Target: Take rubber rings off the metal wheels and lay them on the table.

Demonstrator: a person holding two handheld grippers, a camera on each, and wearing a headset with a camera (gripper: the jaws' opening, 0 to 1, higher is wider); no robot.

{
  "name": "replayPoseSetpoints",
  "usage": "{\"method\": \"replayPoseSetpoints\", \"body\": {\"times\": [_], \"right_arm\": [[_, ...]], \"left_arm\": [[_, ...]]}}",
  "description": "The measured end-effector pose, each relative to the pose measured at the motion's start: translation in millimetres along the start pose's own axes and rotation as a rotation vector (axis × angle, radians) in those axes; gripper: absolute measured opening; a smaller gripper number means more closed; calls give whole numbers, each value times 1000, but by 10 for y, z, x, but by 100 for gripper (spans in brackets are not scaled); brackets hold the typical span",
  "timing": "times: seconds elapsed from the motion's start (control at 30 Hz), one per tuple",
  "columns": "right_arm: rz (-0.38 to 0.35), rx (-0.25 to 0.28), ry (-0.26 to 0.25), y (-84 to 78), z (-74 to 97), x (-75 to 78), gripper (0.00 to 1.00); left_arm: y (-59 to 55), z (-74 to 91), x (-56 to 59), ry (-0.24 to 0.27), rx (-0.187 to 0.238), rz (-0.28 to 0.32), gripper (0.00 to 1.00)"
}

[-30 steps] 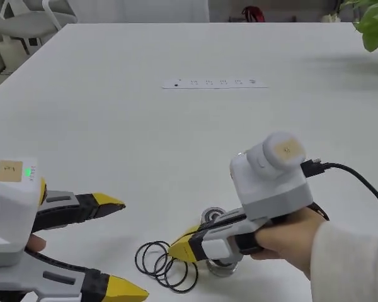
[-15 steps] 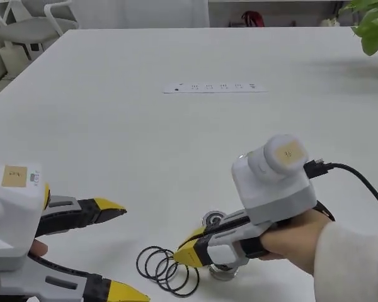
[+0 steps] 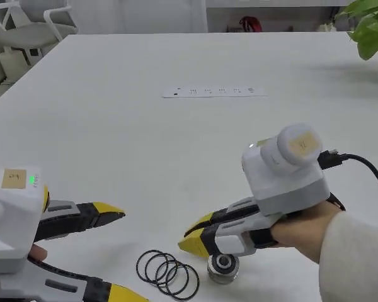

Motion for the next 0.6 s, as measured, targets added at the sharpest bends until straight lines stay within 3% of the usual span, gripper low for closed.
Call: {"method": "replayPoseSetpoints", "body": {"times": [0.33, 0.6], "right_arm": [[7, 84, -48, 183, 184, 93, 19], [43, 120, -78, 276, 335, 119, 28]], "left_arm": [[13, 29, -19, 17, 8, 3, 81], [37, 40, -16, 22, 20, -4, 83]]}}
Point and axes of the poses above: the centre of the closed fingertips' face, and the gripper's own axes: z roughly backward along the fingers, x roughly to its right, y roughly out of its top, the point moved 6 cm from there along z, roughly backward along the fingers, and after that the axes turned 8 degrees about -y, right-handed, at the moved point
